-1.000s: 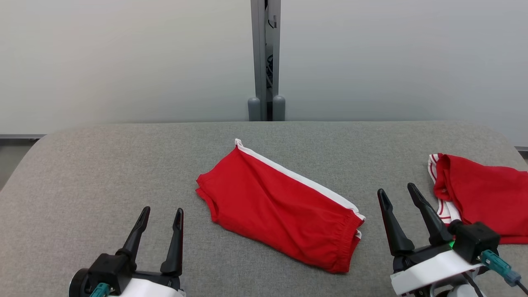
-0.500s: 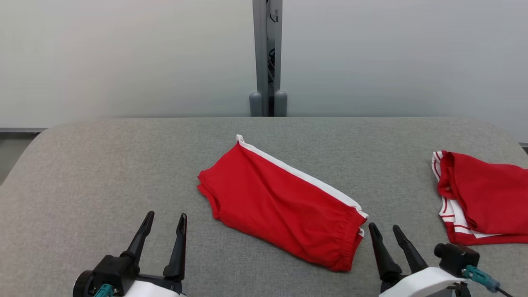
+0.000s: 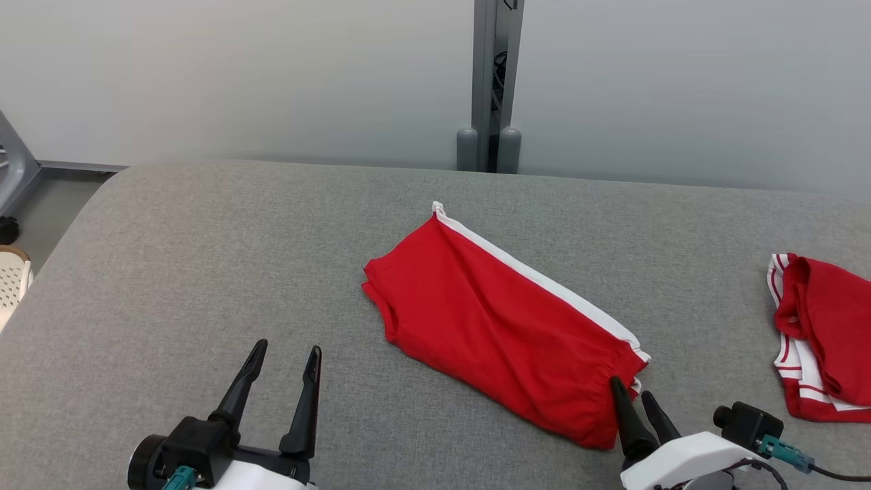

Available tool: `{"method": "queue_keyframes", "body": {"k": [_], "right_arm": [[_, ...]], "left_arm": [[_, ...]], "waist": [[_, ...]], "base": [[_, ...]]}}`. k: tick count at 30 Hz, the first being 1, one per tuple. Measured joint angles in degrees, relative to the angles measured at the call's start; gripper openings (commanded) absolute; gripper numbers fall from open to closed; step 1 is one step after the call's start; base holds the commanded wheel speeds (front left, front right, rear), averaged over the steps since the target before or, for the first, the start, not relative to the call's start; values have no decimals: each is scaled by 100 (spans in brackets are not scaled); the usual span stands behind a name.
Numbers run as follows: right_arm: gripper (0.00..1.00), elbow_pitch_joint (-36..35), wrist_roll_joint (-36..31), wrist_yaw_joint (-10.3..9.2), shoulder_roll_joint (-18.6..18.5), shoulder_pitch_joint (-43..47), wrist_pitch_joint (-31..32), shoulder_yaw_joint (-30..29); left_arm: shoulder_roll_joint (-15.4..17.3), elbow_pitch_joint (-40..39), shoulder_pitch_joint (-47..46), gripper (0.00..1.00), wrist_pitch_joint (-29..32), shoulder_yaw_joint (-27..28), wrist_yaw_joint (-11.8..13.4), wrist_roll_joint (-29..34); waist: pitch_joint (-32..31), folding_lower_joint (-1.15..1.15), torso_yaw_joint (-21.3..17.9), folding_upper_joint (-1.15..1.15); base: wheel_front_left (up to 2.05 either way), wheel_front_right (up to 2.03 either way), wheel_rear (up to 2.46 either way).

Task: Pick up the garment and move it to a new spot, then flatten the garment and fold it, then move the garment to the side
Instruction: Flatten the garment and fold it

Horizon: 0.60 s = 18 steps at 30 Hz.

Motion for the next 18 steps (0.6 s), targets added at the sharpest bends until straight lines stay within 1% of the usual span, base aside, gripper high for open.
{"method": "queue_keyframes", "body": {"k": [7,8,11,18], "right_arm": [[100,424,302,0,-2,-47,0,69],[100,537,478,1,-3,-81,-1,138],[100,634,666,0,-10,-156,-2,205],[100,732,1305,-7,-94,-377,-32,648]], "left_arm": [[-1,-11,-4,100,0,-5,-16,36],[-1,-23,-11,100,0,-5,-23,40],[-2,-30,-16,100,0,-9,-23,41],[-1,-24,-87,100,0,-43,-23,48]], "waist": [[74,0,81,0],[105,0,104,0],[136,0,125,0],[258,0,221,0]], "base": [[0,0,0],[0,0,0],[0,0,0],[0,0,0]]}}
